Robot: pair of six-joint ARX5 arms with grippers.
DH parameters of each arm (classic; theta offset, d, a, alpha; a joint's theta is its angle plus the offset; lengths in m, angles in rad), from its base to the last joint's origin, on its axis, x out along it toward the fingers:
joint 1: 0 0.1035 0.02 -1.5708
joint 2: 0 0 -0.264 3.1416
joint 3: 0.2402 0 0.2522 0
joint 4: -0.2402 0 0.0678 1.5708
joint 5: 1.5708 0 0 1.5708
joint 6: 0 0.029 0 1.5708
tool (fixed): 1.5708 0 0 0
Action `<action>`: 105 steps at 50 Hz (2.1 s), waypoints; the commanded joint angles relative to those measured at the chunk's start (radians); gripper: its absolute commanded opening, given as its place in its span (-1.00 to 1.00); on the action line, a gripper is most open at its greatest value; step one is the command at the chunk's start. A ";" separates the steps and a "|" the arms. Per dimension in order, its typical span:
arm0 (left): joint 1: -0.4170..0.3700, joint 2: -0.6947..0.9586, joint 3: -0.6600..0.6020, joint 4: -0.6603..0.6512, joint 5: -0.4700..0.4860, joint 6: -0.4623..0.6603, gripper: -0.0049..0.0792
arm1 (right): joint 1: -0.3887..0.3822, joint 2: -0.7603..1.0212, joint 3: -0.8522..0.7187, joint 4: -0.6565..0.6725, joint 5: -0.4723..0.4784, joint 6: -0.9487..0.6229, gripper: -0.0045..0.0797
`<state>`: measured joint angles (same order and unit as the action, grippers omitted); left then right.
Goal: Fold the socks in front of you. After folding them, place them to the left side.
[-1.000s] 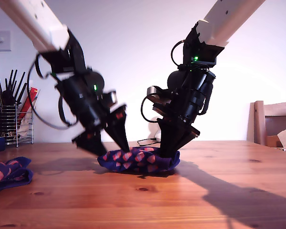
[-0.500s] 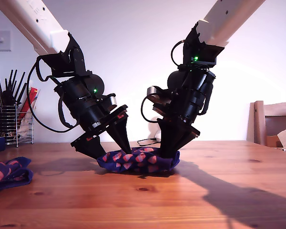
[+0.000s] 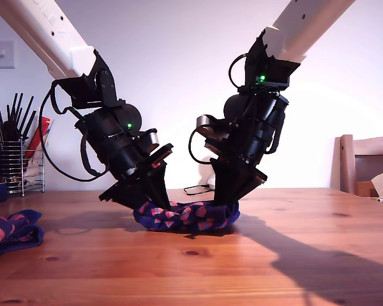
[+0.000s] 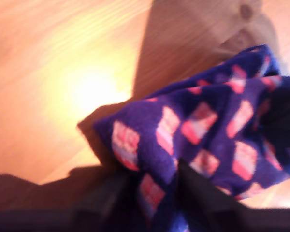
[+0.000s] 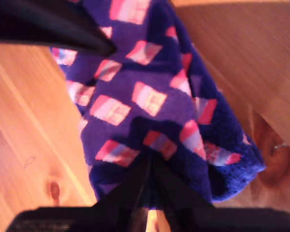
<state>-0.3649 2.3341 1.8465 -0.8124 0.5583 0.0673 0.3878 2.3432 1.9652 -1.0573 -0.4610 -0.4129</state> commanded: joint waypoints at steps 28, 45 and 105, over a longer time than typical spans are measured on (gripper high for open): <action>-0.005 0.009 -0.023 -0.040 -0.022 0.035 -0.93 | 0.005 -0.006 0.018 0.012 -0.064 -0.007 -0.84; -0.008 0.008 -0.023 -0.056 -0.029 0.055 -0.93 | -0.003 -0.040 0.130 0.002 -0.064 -0.010 -0.92; -0.058 -0.224 -0.023 -0.545 -0.363 0.222 -0.93 | -0.063 -0.040 0.144 -0.001 -0.064 -0.033 -0.92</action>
<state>-0.4313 2.1166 1.8454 -1.3464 0.2077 0.2802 0.3279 2.3245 2.1078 -1.0588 -0.5175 -0.4427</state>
